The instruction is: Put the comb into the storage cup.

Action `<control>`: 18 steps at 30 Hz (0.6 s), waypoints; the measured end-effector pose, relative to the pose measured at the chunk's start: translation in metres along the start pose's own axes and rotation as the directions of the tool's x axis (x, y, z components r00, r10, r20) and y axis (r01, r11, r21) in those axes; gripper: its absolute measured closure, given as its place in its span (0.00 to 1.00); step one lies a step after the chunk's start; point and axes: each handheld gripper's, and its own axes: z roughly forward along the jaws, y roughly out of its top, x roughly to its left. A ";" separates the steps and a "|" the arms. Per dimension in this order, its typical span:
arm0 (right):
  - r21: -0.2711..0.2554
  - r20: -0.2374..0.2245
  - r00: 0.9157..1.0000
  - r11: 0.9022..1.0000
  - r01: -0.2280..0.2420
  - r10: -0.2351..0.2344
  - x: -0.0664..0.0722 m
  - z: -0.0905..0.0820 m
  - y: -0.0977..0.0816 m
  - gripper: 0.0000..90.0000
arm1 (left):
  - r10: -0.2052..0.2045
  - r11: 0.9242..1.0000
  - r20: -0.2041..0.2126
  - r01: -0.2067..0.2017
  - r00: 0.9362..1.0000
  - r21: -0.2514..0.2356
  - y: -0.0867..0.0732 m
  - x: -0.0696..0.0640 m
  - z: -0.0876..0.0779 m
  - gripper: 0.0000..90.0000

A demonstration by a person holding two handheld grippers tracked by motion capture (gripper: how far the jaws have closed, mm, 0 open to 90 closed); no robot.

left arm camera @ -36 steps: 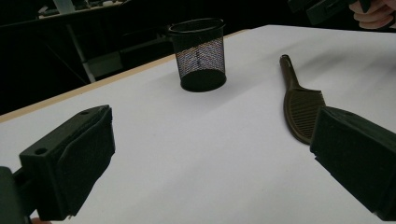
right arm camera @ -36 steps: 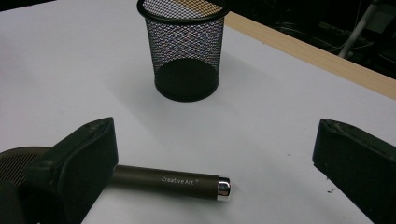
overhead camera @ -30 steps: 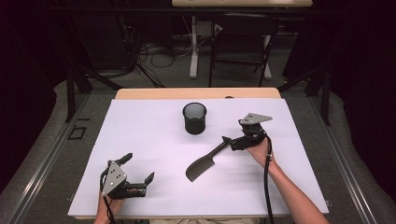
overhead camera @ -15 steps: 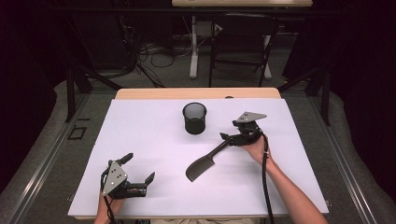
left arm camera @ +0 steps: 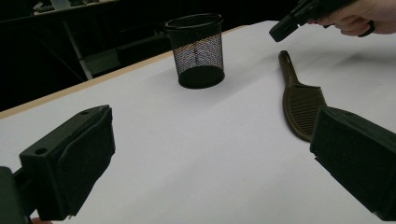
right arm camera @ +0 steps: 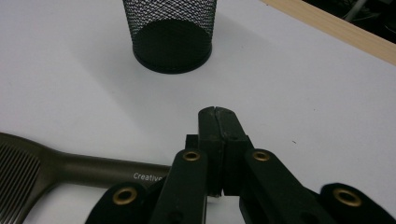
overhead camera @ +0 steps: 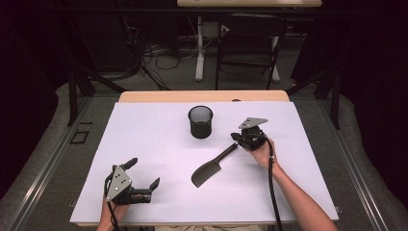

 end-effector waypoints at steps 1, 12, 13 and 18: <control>0.006 0.005 1.000 1.000 -0.002 0.002 0.000 0.001 -0.001 1.00 | 0.002 1.000 0.001 -0.002 1.000 0.001 0.000 0.000 0.000 0.00; 0.053 0.042 0.999 0.999 0.007 -0.009 -0.001 0.009 -0.006 1.00 | 0.003 1.000 -0.002 -0.003 1.000 0.003 0.000 0.000 0.000 0.00; 0.054 0.039 0.999 0.999 0.003 -0.005 -0.002 0.010 -0.007 1.00 | 0.003 1.000 -0.003 -0.003 1.000 0.004 0.000 0.000 0.001 0.00; 0.070 0.040 0.999 0.998 0.006 -0.009 -0.002 0.013 -0.009 1.00 | 0.004 1.000 -0.003 -0.004 1.000 0.004 0.000 0.000 0.001 0.00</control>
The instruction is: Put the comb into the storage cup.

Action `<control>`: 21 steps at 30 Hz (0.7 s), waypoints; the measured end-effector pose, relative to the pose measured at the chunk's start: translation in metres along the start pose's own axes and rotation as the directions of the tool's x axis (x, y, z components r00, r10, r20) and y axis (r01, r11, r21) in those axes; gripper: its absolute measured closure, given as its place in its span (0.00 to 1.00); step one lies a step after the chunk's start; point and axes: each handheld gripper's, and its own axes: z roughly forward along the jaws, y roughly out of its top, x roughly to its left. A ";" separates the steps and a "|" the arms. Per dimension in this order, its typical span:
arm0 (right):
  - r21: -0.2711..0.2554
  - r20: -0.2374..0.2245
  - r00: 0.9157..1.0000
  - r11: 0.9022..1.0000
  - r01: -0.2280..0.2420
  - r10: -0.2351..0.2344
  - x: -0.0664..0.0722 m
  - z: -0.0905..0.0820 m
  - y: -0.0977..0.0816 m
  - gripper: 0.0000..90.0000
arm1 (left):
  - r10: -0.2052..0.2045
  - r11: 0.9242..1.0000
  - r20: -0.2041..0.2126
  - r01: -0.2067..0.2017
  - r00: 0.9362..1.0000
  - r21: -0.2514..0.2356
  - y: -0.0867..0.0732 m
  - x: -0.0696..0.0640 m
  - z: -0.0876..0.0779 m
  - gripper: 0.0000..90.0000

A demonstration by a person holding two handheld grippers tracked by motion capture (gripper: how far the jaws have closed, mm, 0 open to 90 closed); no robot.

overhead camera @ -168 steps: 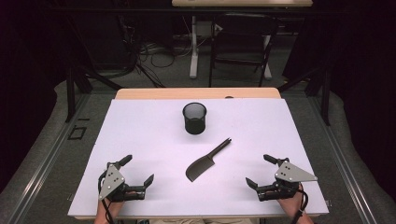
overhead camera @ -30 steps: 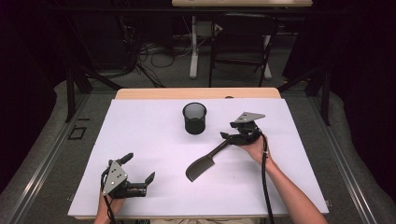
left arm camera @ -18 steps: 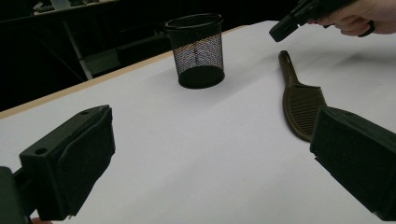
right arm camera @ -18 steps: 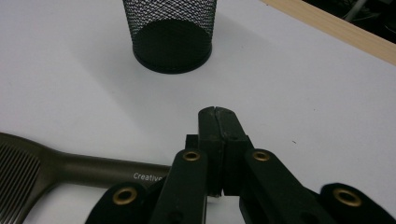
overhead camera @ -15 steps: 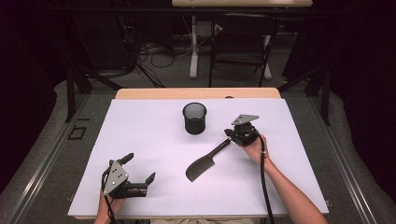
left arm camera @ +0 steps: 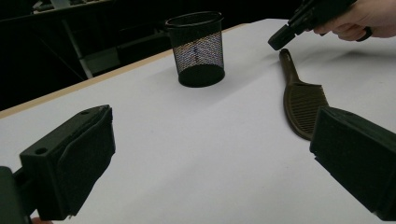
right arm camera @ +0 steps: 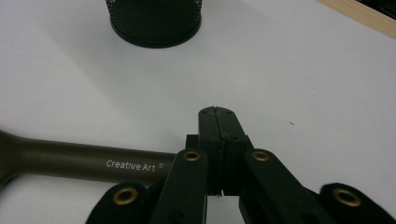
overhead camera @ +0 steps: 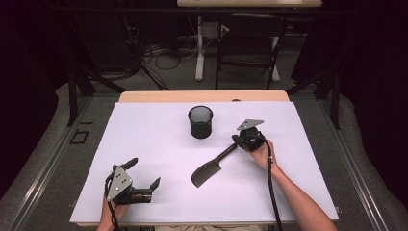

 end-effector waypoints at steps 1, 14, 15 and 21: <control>0.005 -0.004 1.000 1.000 0.003 -0.003 0.000 0.001 0.000 1.00 | 0.001 1.000 0.001 -0.001 1.000 0.001 0.000 0.000 0.000 0.00; 0.051 -0.008 1.000 0.999 0.012 -0.012 0.001 0.001 -0.001 1.00 | 0.002 1.000 -0.004 -0.002 1.000 0.004 0.000 0.001 -0.001 0.00; 0.058 -0.006 1.000 0.998 0.010 -0.009 0.001 0.000 -0.001 1.00 | 0.002 1.000 -0.004 -0.002 1.000 0.002 0.000 0.001 -0.001 0.00; 0.085 -0.009 1.000 0.996 0.012 -0.011 0.004 -0.002 -0.001 1.00 | 0.005 1.000 -0.007 -0.005 1.000 0.004 0.000 0.001 -0.002 0.00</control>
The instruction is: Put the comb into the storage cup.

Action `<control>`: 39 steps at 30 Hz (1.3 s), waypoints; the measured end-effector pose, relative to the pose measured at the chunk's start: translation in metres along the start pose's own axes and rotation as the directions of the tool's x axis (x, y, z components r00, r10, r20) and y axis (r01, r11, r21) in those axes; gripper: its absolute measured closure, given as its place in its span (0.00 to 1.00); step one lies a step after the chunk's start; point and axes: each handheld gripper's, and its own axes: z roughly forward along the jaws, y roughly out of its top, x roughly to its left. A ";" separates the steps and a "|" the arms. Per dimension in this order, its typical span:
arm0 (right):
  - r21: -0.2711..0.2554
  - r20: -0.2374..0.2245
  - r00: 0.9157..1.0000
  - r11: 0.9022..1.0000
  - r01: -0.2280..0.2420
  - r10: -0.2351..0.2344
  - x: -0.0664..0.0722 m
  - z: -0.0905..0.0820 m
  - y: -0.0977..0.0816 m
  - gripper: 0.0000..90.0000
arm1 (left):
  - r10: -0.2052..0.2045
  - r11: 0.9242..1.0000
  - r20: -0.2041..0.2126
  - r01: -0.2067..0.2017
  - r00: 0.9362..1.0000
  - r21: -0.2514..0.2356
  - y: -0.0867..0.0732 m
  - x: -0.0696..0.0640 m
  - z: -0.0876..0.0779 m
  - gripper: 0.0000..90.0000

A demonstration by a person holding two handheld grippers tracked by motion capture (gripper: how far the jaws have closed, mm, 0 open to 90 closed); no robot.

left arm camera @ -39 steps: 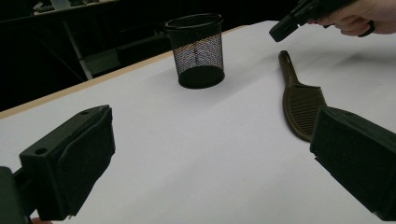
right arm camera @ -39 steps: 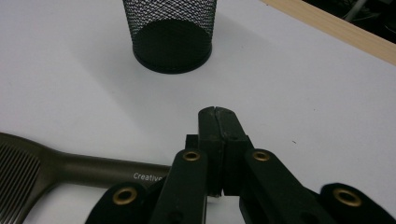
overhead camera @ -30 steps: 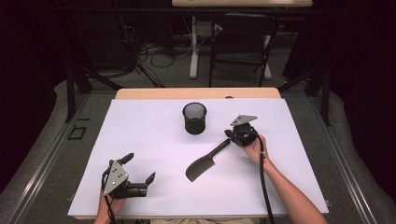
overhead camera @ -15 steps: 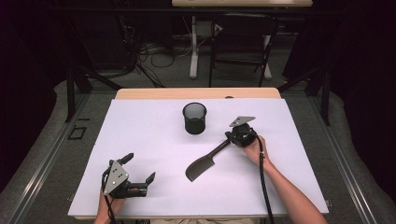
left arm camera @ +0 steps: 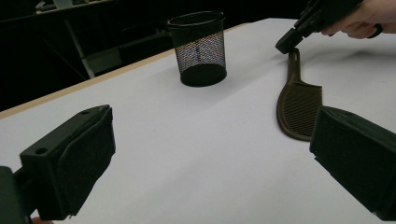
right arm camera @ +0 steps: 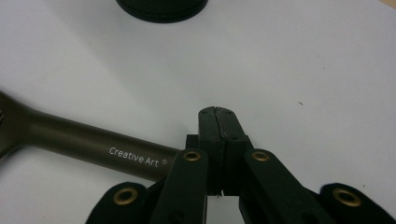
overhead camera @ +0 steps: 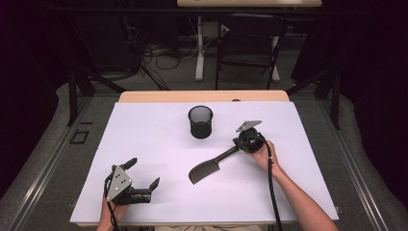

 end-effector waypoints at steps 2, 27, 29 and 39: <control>0.002 -0.002 1.000 1.000 0.001 -0.001 0.000 -0.001 0.000 1.00 | -0.001 1.000 0.001 0.001 1.000 0.000 0.000 0.000 0.000 0.00; 0.095 -0.019 1.000 0.995 0.012 -0.011 0.008 -0.011 -0.010 1.00 | 0.000 1.000 -0.001 0.000 1.000 0.008 0.000 0.000 0.000 0.00; 0.104 -0.022 1.000 0.995 0.008 -0.006 0.009 -0.012 -0.011 1.00 | 0.002 1.000 -0.002 -0.002 1.000 0.007 0.000 0.000 0.000 0.00; 0.128 -0.040 0.999 0.992 0.013 -0.008 0.013 -0.016 -0.013 1.00 | 0.001 1.000 -0.005 -0.001 1.000 0.007 0.000 0.000 0.000 0.00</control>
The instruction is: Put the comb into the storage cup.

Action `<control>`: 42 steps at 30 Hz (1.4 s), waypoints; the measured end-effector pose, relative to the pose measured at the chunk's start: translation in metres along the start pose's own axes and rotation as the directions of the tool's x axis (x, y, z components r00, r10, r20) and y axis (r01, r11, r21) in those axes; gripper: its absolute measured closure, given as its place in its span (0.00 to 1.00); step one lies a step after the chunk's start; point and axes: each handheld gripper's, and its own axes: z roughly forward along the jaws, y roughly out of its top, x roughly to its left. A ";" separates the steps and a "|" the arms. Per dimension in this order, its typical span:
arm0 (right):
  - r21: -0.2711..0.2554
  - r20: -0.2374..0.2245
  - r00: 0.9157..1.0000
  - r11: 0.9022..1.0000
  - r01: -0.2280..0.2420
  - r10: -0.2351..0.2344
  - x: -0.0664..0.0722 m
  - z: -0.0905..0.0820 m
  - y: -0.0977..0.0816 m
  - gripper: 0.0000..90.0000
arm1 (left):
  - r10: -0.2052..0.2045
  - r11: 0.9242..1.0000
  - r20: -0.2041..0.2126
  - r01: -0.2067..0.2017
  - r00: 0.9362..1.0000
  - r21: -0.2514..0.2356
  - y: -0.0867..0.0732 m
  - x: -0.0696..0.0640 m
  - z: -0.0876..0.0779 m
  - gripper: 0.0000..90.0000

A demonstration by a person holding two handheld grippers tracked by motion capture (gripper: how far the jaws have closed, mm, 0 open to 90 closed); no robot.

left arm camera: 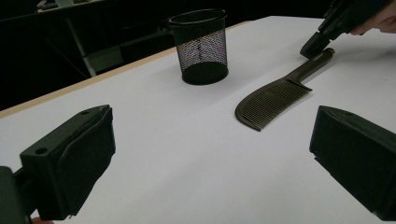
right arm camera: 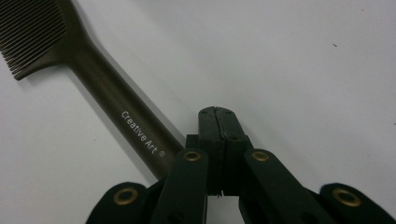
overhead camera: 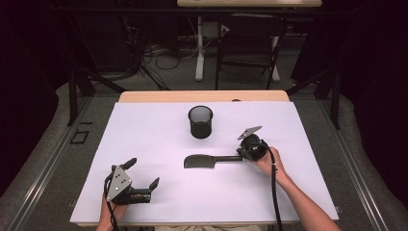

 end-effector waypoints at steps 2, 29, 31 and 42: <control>0.013 -0.001 1.000 1.000 -0.003 0.003 0.002 -0.002 0.000 1.00 | 0.001 1.000 -0.002 -0.001 1.000 0.004 0.000 0.000 0.000 0.00; 0.056 -0.060 0.998 0.998 0.029 -0.025 0.019 -0.010 -0.004 1.00 | -0.004 1.000 0.001 0.004 1.000 0.006 0.000 0.000 0.002 0.00; 0.059 -0.068 0.997 0.998 0.030 -0.026 0.020 -0.011 -0.004 1.00 | -0.003 1.000 0.002 0.003 1.000 0.005 0.000 0.000 0.002 0.00; 0.077 -0.089 0.995 0.996 0.043 -0.036 0.026 -0.011 -0.003 1.00 | -0.004 1.000 -0.001 0.004 1.000 0.004 0.000 0.000 0.002 0.00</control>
